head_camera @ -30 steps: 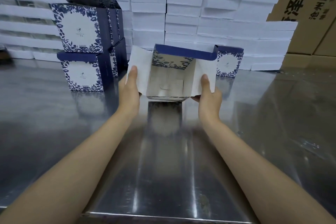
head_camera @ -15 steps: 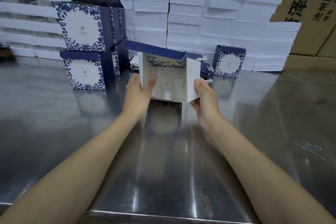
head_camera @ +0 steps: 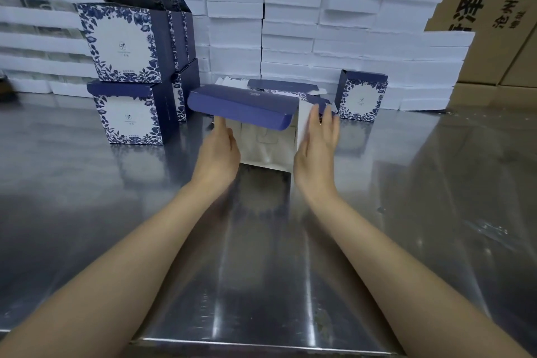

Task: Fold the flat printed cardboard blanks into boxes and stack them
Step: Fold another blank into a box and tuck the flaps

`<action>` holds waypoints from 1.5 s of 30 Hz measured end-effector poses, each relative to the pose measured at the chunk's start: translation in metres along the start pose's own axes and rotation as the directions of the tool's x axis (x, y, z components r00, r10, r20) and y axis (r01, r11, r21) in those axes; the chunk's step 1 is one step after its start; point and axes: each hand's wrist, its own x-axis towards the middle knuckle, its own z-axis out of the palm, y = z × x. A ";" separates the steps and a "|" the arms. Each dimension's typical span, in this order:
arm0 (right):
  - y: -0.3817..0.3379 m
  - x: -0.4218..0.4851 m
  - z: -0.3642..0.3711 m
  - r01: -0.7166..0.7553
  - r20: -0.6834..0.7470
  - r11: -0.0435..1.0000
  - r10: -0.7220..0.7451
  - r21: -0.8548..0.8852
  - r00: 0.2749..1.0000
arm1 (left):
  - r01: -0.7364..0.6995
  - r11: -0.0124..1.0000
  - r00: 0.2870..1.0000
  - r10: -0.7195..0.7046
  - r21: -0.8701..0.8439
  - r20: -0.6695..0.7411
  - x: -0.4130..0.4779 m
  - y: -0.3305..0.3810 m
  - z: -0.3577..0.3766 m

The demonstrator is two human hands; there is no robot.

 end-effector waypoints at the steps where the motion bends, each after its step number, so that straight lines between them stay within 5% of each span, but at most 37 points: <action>1: 0.001 0.001 -0.001 0.004 0.005 0.998 -0.004 0.056 1.000 | -0.009 1.000 1.000 0.009 -0.002 0.004 -0.001 0.001 -0.001; 5: -0.004 0.005 -0.004 -0.170 0.145 0.909 0.123 0.382 0.982 | -0.047 0.998 0.999 0.047 -0.049 0.002 -0.002 0.008 -0.003; 11: 0.006 0.014 -0.011 -0.251 0.335 0.918 0.142 0.308 0.932 | -0.135 0.991 0.990 0.135 -0.003 0.035 -0.007 0.015 -0.004; 17: 0.007 0.018 -0.018 -0.067 0.177 0.991 0.045 0.119 0.983 | -0.162 0.987 0.986 0.162 0.007 0.031 -0.012 0.018 0.000; 21: 0.005 0.010 -0.012 0.135 -0.048 0.990 -0.134 0.034 0.990 | -0.141 0.988 0.990 0.141 0.065 -0.004 -0.013 0.018 0.001; 27: 0.003 0.009 -0.011 0.124 -0.093 0.992 -0.123 0.003 0.988 | -0.141 0.988 0.989 0.143 0.058 -0.025 -0.011 0.015 0.002; 33: -0.007 0.015 -0.022 -0.012 -0.054 0.967 0.026 0.253 0.998 | -0.026 0.981 0.996 0.009 -0.194 -0.087 -0.002 0.011 -0.006; 38: -0.010 0.024 -0.033 -0.075 -0.219 0.942 0.153 0.326 0.964 | -0.039 0.846 0.963 -0.111 -0.532 -0.247 0.001 0.022 -0.015; 42: -0.011 0.032 -0.047 -0.079 -0.228 0.855 0.223 0.512 0.948 | -0.149 0.667 0.957 -0.089 -0.730 -0.276 0.001 0.031 -0.016; 45: -0.010 0.034 -0.047 -0.090 -0.167 0.822 0.220 0.563 0.961 | -0.168 0.661 0.973 -0.006 -0.732 -0.229 0.000 0.031 -0.012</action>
